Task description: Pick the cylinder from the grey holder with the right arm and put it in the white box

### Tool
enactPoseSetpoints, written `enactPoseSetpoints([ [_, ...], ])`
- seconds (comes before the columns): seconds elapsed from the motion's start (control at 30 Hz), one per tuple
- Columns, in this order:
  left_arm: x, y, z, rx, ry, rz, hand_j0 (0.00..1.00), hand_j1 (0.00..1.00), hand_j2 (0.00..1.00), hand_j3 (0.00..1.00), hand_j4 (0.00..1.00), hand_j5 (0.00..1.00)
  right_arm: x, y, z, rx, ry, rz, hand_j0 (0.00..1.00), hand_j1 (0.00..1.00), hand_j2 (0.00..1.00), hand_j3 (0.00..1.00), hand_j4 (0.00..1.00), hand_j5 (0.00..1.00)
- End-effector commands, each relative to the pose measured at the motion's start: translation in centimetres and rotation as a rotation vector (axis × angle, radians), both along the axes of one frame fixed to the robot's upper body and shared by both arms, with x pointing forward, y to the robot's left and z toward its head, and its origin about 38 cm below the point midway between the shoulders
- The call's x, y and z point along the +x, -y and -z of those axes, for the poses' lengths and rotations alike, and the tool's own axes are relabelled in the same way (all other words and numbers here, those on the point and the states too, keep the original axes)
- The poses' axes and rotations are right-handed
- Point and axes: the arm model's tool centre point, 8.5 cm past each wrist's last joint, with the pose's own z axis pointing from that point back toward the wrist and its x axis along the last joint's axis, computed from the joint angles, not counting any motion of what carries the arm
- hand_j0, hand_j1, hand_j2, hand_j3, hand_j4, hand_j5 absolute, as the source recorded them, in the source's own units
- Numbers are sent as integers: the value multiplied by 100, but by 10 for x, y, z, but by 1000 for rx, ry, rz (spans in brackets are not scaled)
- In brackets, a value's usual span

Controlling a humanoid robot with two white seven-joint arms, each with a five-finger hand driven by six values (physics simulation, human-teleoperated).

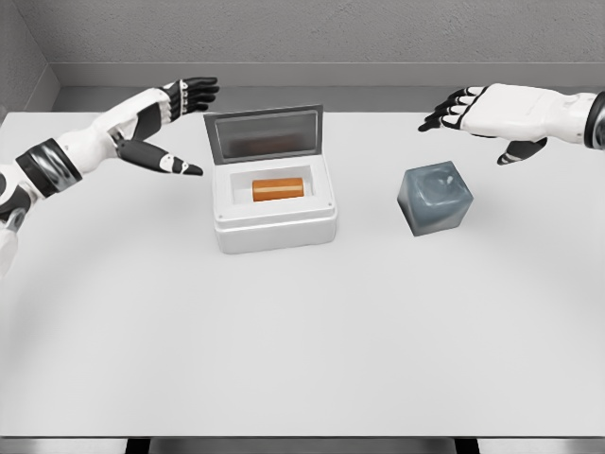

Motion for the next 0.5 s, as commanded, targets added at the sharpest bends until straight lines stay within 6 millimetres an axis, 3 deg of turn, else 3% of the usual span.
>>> enactPoseSetpoints([
  [0.0,3,-5,10,-4,-39,-25,100,100,100,100,100,100,0,-2,-1,5,2,-3,100,100,100,100,100,100],
  [0.13,13,-12,26,-11,-87,-76,100,100,100,100,100,100,0,-2,-1,5,2,-3,100,100,100,100,100,100],
  [0.23,17,0,36,-23,-108,-70,100,100,100,100,100,100,-1,-1,-1,5,1,-2,100,100,100,100,100,100],
  [0.47,18,16,24,-20,-64,-32,100,100,100,100,100,100,0,-2,-1,5,1,-4,100,100,100,100,100,100],
])
